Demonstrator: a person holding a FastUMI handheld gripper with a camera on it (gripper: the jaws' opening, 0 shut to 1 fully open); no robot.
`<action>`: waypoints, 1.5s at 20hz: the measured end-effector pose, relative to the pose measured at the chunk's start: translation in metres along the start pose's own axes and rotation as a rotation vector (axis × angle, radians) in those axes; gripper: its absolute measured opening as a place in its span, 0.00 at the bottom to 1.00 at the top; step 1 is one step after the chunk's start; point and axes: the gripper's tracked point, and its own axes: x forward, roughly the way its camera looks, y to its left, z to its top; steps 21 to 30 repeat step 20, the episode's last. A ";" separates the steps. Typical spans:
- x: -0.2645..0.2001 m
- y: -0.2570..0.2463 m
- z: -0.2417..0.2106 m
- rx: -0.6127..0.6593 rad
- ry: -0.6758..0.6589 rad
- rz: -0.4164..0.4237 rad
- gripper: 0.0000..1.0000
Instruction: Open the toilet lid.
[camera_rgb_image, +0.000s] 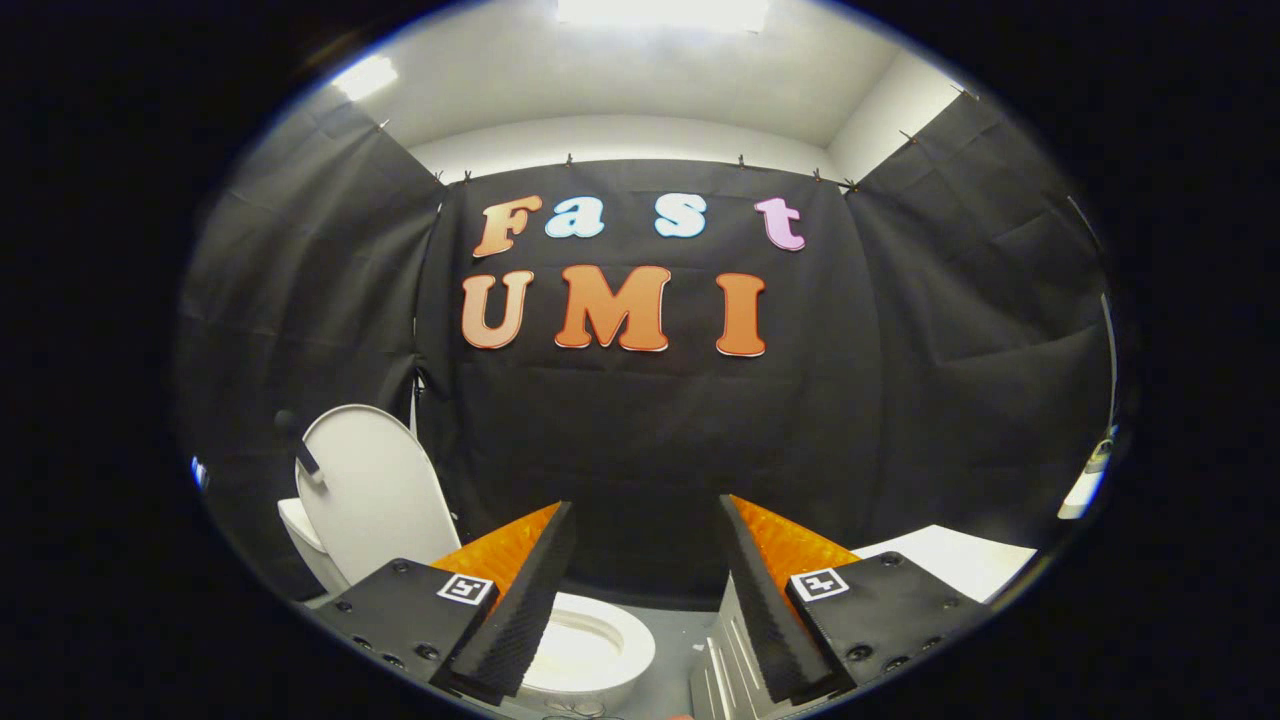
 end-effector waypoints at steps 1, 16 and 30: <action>-0.006 -0.008 -0.010 -0.001 0.010 -0.013 0.93; -0.045 -0.076 -0.074 0.076 0.062 -0.196 0.96; -0.049 -0.094 -0.076 0.080 0.064 -0.259 0.96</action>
